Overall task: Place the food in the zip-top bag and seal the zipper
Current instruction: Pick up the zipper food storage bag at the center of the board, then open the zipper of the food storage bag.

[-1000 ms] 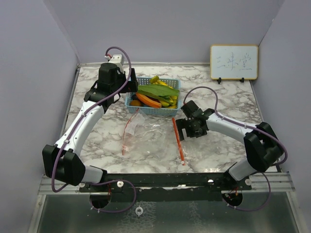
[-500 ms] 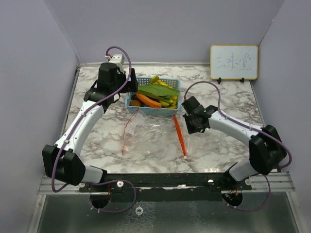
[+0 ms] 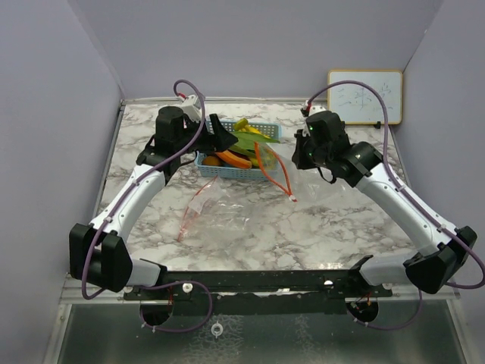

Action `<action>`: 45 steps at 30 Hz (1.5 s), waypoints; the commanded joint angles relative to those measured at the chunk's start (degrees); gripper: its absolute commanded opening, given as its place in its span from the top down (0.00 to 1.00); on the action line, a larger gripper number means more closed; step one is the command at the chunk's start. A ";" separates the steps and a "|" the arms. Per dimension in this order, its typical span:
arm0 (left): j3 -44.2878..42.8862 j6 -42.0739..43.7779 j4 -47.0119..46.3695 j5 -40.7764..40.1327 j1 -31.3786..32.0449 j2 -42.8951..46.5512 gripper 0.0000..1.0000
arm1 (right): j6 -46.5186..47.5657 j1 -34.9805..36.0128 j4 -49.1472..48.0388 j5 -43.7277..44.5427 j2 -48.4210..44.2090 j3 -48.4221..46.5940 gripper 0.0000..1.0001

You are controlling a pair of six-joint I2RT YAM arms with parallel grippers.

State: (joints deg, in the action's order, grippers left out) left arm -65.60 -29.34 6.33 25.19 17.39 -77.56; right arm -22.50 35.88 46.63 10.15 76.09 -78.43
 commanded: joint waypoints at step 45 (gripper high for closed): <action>-0.85 -26.35 -19.22 9.11 10.58 -11.82 1.00 | -2.28 -0.81 -8.40 8.31 2.46 -8.67 0.98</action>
State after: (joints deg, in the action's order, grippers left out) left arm -62.19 -56.55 -14.11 32.99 27.66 -88.29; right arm -24.03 35.40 39.35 10.59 80.88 -86.61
